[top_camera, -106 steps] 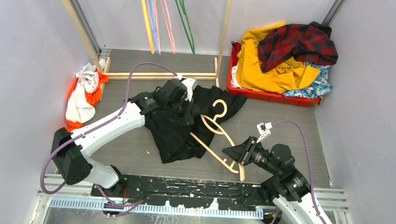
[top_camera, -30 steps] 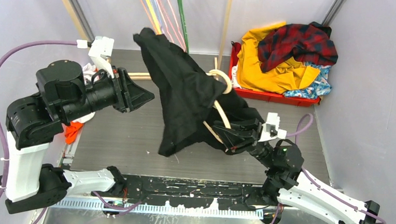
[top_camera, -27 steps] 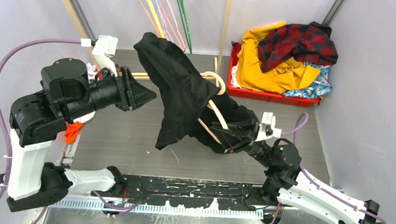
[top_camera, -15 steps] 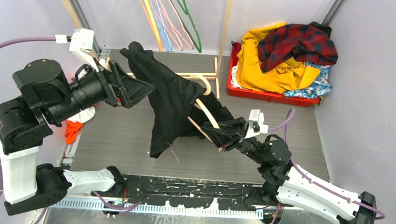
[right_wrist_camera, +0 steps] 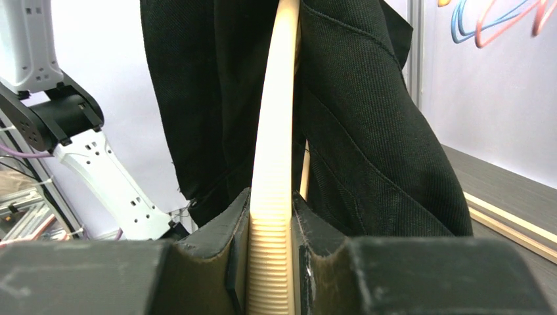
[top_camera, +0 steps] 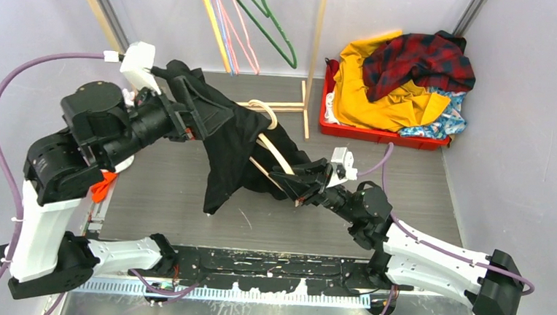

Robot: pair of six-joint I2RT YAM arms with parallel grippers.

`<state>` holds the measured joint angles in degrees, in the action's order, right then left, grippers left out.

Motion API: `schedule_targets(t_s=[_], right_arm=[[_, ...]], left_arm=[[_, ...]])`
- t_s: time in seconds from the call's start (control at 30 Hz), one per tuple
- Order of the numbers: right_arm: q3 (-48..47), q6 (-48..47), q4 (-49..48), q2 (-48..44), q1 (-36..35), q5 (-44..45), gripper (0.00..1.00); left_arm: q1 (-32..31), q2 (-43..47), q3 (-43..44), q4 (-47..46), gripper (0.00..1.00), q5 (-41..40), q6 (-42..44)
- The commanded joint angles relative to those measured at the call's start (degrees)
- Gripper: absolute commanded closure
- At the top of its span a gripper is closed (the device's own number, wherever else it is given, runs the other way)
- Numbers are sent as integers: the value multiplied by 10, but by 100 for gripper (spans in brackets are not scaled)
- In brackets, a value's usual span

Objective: Place the skirt on the hanger
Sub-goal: Hang the skirt on the hanger.

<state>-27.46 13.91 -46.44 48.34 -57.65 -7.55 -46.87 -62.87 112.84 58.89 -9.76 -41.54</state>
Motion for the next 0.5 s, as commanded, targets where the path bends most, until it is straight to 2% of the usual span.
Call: schedule_targets(t_s=[0.0,0.27,0.47], right_arm=[[-50,11,-132,-8,-2,-22,98],[-51,33,-163,8,-3,-31,98],[-71,33,-180,50,-2,-33,99]], left_arm=[[-2,-6,-20,-52,1,-1,83],[-3,-24,-46,-49,1,11,174],[-3,-25,-41,-59,1,12,154]])
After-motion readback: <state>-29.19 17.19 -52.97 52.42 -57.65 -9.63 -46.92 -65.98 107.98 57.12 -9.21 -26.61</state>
